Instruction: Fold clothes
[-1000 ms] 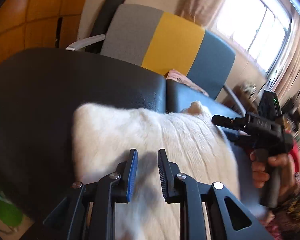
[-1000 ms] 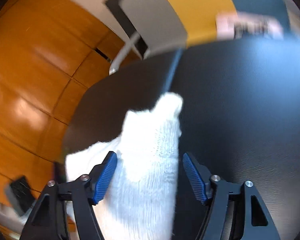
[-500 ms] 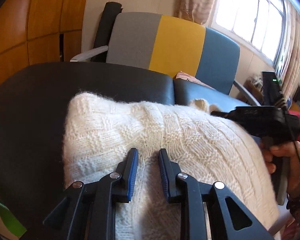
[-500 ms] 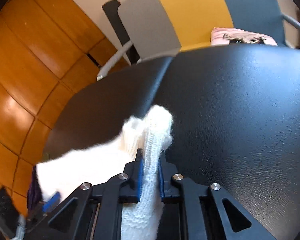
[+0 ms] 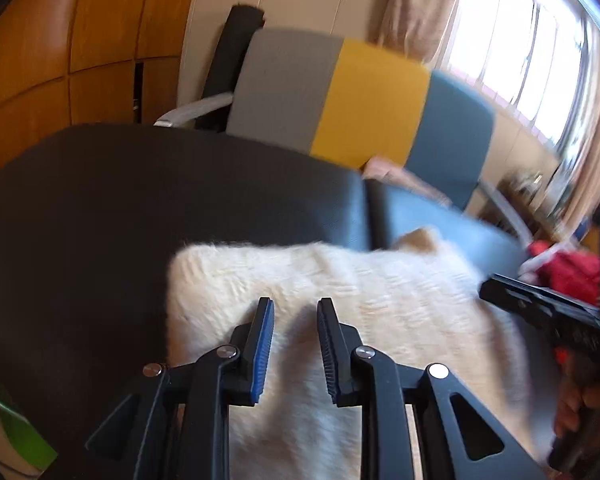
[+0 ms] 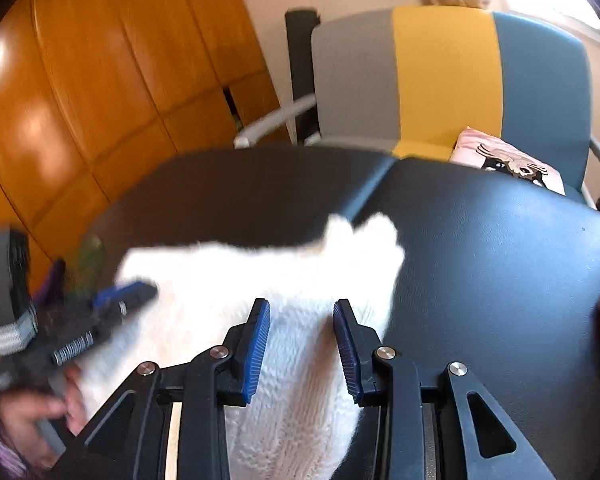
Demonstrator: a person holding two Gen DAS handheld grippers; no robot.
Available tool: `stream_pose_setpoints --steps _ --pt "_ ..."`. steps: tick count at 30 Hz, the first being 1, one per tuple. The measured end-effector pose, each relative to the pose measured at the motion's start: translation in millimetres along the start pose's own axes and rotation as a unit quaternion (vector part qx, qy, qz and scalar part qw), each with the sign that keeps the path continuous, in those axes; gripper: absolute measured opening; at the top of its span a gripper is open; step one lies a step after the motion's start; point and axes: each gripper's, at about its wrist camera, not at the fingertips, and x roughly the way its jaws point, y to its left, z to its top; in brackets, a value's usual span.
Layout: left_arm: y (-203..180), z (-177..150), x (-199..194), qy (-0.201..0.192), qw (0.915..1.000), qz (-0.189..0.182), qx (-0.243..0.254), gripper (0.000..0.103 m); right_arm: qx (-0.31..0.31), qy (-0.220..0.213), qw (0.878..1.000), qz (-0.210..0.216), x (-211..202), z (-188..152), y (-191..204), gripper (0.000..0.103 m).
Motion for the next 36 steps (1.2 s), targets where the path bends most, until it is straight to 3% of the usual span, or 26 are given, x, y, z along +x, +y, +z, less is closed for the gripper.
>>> stream_pose_setpoints --steps 3,8,10,14,17,27,31,36 --pt "7 3 10 0.010 0.9998 0.013 0.014 0.025 -0.013 0.004 0.999 -0.033 13 -7 -1 0.046" --pt "49 5 26 0.030 0.9940 -0.038 -0.098 0.026 0.021 0.007 1.000 -0.021 26 -6 -18 0.053" --pt "53 6 23 0.028 0.9922 -0.055 -0.108 0.026 0.019 0.008 1.000 -0.024 23 -6 -16 0.054" --pt "44 4 1 0.010 0.9953 -0.029 -0.092 0.025 0.027 0.008 0.999 -0.029 18 -8 -15 0.058" --pt "39 -4 -19 -0.008 0.9940 -0.033 -0.103 0.025 0.036 0.009 0.999 -0.032 14 -9 -15 0.059" --pt "2 -42 -65 -0.047 0.9980 -0.043 0.002 0.026 0.001 -0.031 0.998 -0.049 -24 -12 10 0.057" --pt "-6 -54 -66 -0.041 0.9981 -0.032 0.034 0.026 -0.053 -0.023 0.996 -0.065 -27 -19 34 0.046" --pt "-8 -67 -53 -0.007 0.9981 -0.004 0.061 0.026 -0.082 -0.005 0.994 -0.065 -17 -31 45 0.046"
